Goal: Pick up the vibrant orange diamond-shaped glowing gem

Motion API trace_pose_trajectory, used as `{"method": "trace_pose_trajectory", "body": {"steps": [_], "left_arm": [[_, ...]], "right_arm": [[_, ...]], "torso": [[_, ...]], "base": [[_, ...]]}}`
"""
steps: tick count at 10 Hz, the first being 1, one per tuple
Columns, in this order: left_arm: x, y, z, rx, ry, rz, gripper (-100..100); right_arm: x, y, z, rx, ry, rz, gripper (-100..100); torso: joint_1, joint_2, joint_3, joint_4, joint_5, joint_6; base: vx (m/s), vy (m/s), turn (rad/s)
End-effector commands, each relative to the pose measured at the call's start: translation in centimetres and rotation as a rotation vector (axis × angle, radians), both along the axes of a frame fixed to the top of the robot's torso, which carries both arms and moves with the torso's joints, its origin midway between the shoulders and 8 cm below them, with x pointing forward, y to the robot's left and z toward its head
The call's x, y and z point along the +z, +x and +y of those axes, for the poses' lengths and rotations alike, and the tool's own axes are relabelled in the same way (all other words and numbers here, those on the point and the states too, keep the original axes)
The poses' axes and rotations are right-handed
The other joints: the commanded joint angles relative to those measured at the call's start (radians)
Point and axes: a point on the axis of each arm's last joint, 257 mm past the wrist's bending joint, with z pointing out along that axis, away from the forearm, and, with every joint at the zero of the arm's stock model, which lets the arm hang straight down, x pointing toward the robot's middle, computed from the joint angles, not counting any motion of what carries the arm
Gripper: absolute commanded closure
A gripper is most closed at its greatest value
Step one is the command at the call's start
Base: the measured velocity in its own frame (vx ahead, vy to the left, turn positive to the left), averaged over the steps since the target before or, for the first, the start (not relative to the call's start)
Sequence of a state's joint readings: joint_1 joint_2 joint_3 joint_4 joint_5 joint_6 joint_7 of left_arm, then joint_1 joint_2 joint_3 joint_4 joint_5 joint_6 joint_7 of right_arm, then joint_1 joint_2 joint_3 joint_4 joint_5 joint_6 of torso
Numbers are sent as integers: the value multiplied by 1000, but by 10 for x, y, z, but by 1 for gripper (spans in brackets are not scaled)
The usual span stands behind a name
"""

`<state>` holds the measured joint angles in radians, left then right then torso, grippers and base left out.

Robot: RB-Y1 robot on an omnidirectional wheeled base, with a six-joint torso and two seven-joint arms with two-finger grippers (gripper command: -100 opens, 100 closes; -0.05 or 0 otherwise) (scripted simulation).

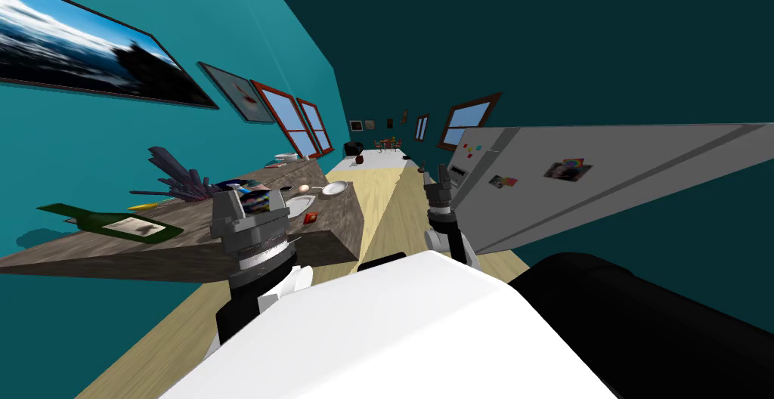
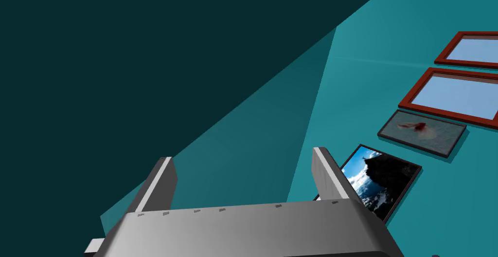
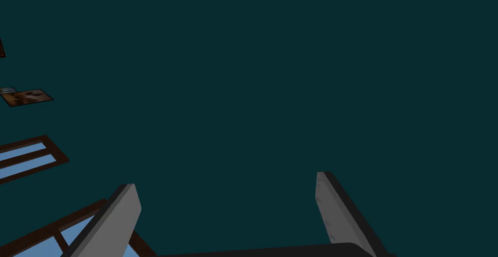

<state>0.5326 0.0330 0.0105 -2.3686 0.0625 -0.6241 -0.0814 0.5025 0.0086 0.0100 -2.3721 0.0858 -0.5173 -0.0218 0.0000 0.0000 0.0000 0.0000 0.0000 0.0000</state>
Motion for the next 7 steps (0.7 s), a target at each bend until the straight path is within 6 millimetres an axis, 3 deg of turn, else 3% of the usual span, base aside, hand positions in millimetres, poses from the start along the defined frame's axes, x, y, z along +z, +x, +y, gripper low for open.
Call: {"method": "trace_pose_trajectory", "body": {"steps": [1,6,7], "left_arm": [[-10,9,-8,-31,35,38,-100],[-60,39,-38,-135,143,203,-100],[-61,39,-39,-140,154,206,-100]], "right_arm": [[0,0,0,0,0,0,0],[0,0,0,0,0,0,0],[0,0,0,0,0,0,0]], "torso": [[0,0,0,0,0,0],[2,2,1,0,0,0],[2,2,1,0,0,0]], "base": [[-9,7,-36],[-29,19,-50],[-33,13,-8]]}}
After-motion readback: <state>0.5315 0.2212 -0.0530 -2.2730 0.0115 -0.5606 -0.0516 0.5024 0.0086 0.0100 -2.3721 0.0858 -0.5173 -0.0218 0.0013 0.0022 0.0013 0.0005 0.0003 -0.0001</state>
